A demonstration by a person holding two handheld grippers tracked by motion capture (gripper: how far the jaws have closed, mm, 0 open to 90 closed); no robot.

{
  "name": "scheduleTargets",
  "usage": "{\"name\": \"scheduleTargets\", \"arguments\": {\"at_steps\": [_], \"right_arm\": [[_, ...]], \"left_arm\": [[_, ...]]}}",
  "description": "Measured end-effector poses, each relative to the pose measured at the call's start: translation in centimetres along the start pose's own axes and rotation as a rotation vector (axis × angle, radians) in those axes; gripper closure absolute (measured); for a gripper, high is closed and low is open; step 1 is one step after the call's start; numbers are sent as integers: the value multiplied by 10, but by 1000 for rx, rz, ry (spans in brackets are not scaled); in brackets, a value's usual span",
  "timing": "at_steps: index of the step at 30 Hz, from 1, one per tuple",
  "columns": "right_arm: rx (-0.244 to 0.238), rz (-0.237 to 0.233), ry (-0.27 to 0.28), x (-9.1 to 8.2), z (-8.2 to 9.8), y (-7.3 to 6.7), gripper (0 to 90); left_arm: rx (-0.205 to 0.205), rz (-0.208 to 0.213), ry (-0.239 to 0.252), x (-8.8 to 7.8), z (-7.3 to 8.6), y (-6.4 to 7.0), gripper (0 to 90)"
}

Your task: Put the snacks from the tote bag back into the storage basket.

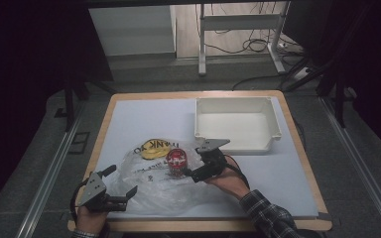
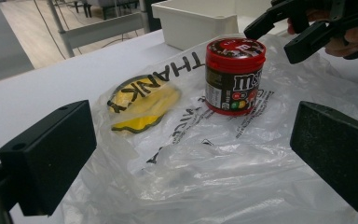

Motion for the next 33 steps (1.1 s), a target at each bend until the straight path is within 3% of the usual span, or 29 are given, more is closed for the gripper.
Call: {"name": "scheduleTargets", "arguments": {"at_steps": [6, 16, 33], "right_arm": [[-34, 13, -49, 7, -5, 1, 74], [-11, -4, -118, 19, -14, 2, 103], [-85, 14, -274, 53, -22, -4, 158]], "left_arm": [[0, 0, 0, 0, 0, 0, 3], [2, 0, -1, 0, 0, 0, 3], [4, 0, 0, 0, 0, 0, 3]]}}
Point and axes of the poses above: each handheld gripper's, and its own axes: x roughly forward along the jaws, z roughly out of its underside, y roughly to its right, the point moved 1 cm from there along x, roughly forward along the jaws, and after that the axes turned 10 degrees about -z, right-handed, at the moved point
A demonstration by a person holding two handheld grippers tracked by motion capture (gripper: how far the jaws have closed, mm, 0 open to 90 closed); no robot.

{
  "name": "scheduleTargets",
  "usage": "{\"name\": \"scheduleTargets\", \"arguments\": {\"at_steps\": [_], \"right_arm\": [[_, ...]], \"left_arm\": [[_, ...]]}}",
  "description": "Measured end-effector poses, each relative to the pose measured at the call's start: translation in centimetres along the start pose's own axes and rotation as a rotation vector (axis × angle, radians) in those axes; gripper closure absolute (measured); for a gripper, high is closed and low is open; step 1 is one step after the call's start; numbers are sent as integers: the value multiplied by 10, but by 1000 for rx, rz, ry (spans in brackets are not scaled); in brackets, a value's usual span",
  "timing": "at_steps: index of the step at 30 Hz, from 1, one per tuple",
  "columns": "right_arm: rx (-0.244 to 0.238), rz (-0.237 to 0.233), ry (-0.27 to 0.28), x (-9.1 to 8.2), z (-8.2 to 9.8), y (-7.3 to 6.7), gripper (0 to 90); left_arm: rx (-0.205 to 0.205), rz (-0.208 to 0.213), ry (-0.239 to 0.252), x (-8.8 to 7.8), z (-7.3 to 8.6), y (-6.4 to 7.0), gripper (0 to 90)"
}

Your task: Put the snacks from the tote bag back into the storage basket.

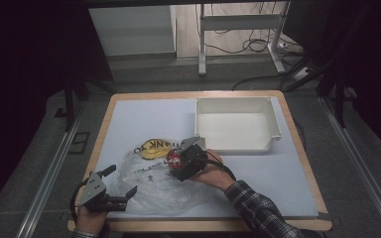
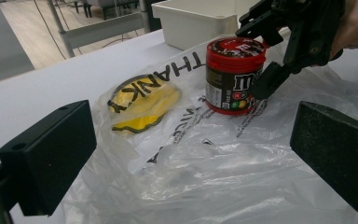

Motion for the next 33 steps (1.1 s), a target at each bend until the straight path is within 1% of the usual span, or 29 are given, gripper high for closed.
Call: {"name": "scheduleTargets", "arguments": {"at_steps": [6, 7, 8, 16, 24, 29, 33], "right_arm": [[-17, 5, -34, 8, -5, 1, 186], [-12, 5, -39, 9, -5, 1, 193], [-19, 8, -45, 10, -6, 2, 201], [-27, 3, -80, 13, -10, 5, 246], [-28, -13, -99, 14, -12, 7, 254], [-21, -9, -97, 13, -12, 6, 257], [-28, 5, -99, 13, -13, 4, 258]], "left_arm": [[1, 0, -1, 0, 0, 0, 4], [1, 1, 0, 0, 0, 0, 3], [2, 1, 0, 0, 0, 0, 4], [4, 1, -2, 0, 0, 0, 3], [7, 1, -3, 0, 0, 1, 4], [8, 1, -3, 0, 0, 1, 4], [8, 1, -4, 0, 0, 1, 4]]}}
Point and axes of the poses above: each handheld gripper's, and its own axes: x roughly forward along the jaws, z roughly out of its underside, y roughly to its right, the point moved 1 cm from there along x, roughly forward along the jaws, and after that the axes turned 10 degrees about -z, right-handed, at the moved point
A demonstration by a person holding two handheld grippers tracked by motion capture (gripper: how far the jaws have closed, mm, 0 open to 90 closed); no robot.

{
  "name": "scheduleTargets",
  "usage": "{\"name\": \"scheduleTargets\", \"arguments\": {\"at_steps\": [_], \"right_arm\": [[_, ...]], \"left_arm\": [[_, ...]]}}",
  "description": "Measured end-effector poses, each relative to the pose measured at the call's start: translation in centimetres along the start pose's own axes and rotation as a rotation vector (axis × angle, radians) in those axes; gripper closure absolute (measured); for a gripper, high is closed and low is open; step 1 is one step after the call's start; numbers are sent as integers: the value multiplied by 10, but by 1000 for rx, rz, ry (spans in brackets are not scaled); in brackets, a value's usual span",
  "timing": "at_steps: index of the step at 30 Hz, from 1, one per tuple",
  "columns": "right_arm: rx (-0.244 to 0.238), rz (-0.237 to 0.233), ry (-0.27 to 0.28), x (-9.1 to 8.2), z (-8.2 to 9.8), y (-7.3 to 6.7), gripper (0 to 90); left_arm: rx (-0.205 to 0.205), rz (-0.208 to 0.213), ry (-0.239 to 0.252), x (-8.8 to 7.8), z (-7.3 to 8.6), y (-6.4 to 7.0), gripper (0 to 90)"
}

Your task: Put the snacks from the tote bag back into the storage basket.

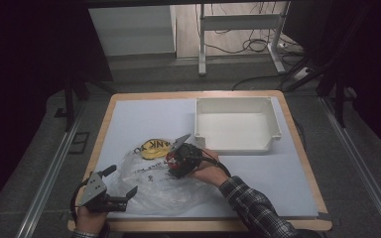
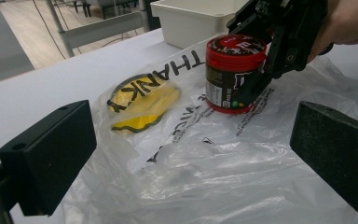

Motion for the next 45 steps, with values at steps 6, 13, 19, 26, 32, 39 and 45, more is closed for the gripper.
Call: {"name": "scheduleTargets", "arguments": {"at_steps": [6, 13, 19, 26, 32, 39, 45], "right_arm": [[10, 5, 16, -6, -4, -4, 258], [7, 4, 21, -15, -7, -9, 258], [1, -1, 23, -24, -6, -11, 257], [5, -2, 21, -33, -3, -12, 258], [11, -6, 23, -41, 0, -13, 258], [20, 1, 24, -52, 4, -12, 258], [25, 10, 27, -60, 9, -10, 258]], "left_arm": [[1, 0, 0, 0, 0, 0, 4], [4, -1, -2, 0, 0, 0, 4], [3, -1, -2, 0, 0, 0, 4], [2, -1, -2, 0, 0, 0, 4], [2, -2, -1, 0, 0, 0, 4], [-8, 1, 5, 0, 0, 0, 3], [-21, 5, 17, -1, 0, -1, 3]]}}
Point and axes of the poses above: each handheld gripper's, and its own axes: x roughly forward along the jaws, z roughly out of its underside, y roughly to its right, the point moved 1 cm from there along x, roughly forward along the jaws, and after that the axes turned 10 degrees about -z, right-handed, at the moved point
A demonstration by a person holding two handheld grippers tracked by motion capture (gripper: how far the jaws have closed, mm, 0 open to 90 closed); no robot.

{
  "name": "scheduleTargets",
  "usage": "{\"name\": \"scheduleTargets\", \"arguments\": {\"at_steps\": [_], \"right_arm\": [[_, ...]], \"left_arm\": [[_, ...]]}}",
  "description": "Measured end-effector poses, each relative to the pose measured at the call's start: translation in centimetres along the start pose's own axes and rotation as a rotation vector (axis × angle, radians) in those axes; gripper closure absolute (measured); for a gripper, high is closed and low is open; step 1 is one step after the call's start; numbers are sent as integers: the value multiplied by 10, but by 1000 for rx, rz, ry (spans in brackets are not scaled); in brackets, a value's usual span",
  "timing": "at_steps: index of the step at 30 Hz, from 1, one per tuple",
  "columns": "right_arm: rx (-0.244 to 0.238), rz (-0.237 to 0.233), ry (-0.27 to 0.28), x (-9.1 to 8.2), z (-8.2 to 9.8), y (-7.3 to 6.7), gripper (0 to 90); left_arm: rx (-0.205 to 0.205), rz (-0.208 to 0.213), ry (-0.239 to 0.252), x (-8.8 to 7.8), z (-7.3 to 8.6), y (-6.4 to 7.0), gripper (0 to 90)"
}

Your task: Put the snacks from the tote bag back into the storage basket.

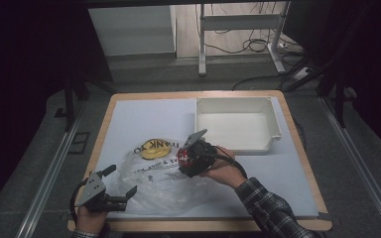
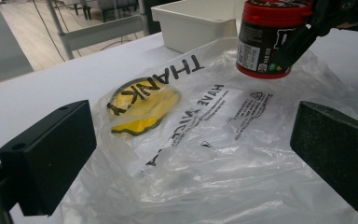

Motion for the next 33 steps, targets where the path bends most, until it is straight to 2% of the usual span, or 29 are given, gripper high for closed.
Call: {"name": "scheduleTargets", "arguments": {"at_steps": [15, 33], "right_arm": [[5, 24, 8, -18, 9, 3, 258], [16, 58, 15, -45, 25, 13, 258]], "left_arm": [[-42, 34, 35, -2, -1, -1, 1], [-30, 27, 25, 0, 0, 0, 3]]}}
Point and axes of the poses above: each handheld gripper's, and its own axes: x roughly forward along the jaws, z roughly out of its underside, y roughly to its right, the point moved 1 cm from there along x, roughly forward along the jaws, and after that the axes turned 10 degrees about -z, right-handed, at the moved point
